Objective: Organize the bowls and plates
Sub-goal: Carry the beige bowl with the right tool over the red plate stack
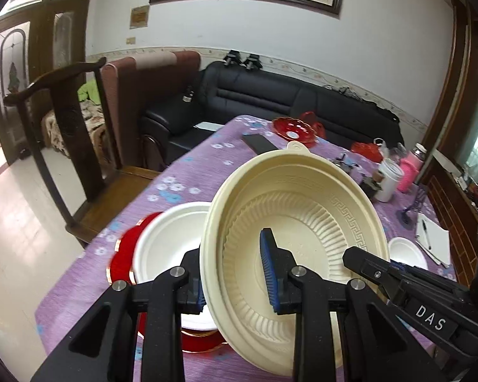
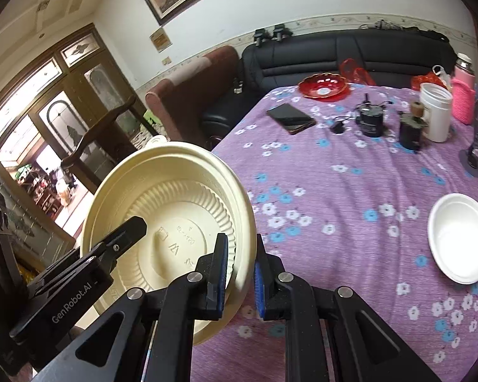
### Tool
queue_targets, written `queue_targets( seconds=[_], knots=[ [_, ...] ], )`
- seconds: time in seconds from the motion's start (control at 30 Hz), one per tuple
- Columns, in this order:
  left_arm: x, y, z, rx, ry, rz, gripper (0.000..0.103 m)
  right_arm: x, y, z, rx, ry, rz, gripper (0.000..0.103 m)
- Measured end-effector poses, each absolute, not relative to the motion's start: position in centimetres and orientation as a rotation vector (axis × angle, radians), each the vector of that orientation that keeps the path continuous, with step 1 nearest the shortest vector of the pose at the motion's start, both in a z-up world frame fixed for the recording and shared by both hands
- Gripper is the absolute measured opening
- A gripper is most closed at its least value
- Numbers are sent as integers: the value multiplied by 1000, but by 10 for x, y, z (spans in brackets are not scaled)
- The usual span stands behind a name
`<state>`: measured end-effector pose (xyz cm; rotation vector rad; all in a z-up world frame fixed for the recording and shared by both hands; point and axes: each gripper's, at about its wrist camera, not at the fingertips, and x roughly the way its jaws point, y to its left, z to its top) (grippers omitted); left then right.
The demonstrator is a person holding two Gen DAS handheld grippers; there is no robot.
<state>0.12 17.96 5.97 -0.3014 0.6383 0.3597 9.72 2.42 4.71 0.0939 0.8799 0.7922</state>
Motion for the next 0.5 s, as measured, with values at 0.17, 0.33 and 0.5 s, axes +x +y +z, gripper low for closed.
queue_targets(
  seconds=[0.17, 0.33, 0.5],
  knots=[
    [-4, 197, 55, -296, 632, 396, 27, 97, 50, 42, 74, 895, 810, 16],
    [-5, 221, 47, -314, 648, 420, 27, 97, 76, 33, 53, 917, 825, 16],
    [-6, 239, 36, -333, 666, 437, 27, 96, 98, 27, 22, 929, 829, 16]
  ],
)
